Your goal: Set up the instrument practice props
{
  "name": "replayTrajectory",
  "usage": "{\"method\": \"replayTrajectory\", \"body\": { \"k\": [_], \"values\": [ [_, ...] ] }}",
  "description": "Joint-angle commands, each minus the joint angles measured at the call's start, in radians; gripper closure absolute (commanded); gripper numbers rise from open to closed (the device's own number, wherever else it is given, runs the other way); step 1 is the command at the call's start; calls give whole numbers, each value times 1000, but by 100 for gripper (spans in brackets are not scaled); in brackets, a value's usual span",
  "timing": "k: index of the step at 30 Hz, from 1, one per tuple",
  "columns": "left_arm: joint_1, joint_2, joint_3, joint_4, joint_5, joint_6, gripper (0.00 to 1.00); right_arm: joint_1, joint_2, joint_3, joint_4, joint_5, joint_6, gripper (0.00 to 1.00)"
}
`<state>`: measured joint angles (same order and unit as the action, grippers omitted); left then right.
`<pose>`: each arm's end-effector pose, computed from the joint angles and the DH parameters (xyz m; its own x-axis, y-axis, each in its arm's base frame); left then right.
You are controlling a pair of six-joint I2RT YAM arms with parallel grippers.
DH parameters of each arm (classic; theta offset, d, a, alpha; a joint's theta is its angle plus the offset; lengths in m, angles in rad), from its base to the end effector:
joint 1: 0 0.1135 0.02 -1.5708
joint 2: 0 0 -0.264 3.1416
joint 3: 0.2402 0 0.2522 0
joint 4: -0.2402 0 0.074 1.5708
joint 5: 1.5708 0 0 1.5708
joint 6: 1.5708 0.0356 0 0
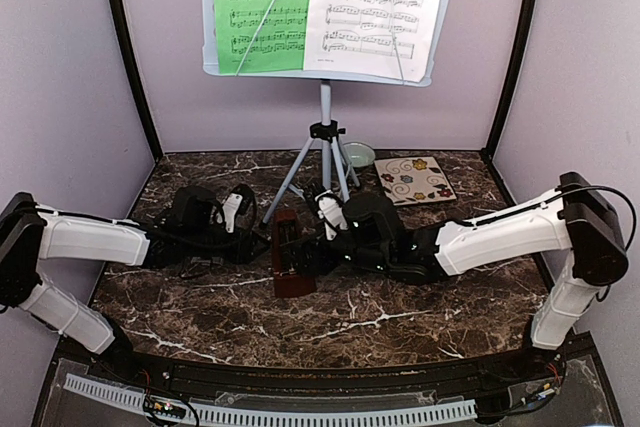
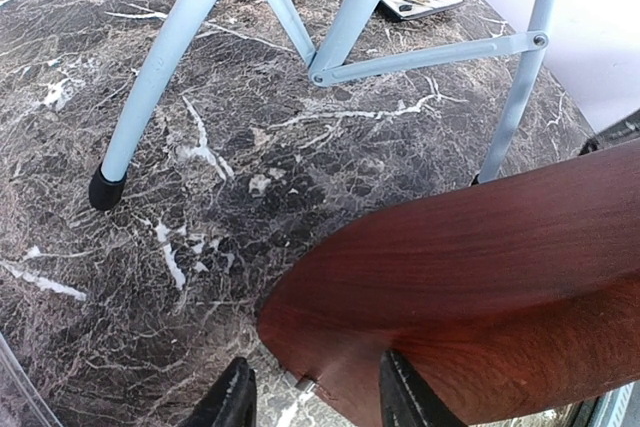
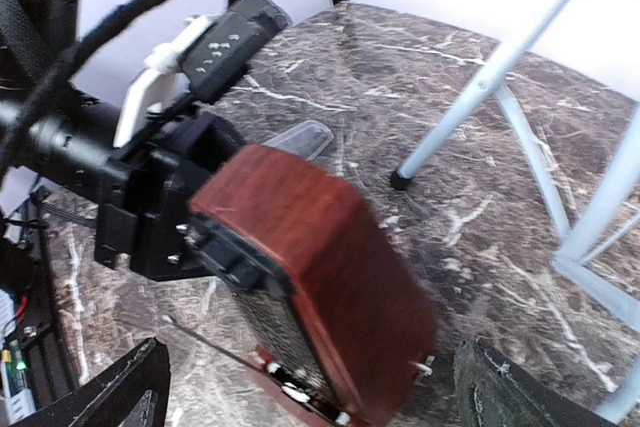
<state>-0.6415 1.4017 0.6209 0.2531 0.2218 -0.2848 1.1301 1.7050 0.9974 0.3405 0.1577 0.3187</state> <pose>0.2243 -0.1773 0.1892 -0.5940 0.1016 -0.7980 0.5930 0.7256 -0.3491 0.1682 0.3434 0.2223 -0.4057 -0.1347 -0.9040 -0.7409 0.6277 0.2389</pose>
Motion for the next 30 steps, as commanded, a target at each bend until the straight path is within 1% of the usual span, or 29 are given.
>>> {"method": "replayTrajectory", "body": {
  "k": [1,8,18,22,26,30],
  "values": [
    [3,-45,-10,9,0,-5,56,3,-53,2,-47,169,-12,0],
    [4,-70,-5,-10,-18,-4,55,-9,-92,-37,-96,310,-5,0],
    [8,-112,-1,-53,-51,8,53,-115,-104,-118,-158,334,33,0],
    [20,-143,3,-95,-86,1,51,-169,-187,-174,-182,344,48,0],
    [109,-191,-10,-131,-110,-34,48,-208,-310,-230,-172,324,44,0],
    [184,-274,-15,-182,-192,-82,44,-259,-407,-253,-203,315,34,0]
  ]
}}
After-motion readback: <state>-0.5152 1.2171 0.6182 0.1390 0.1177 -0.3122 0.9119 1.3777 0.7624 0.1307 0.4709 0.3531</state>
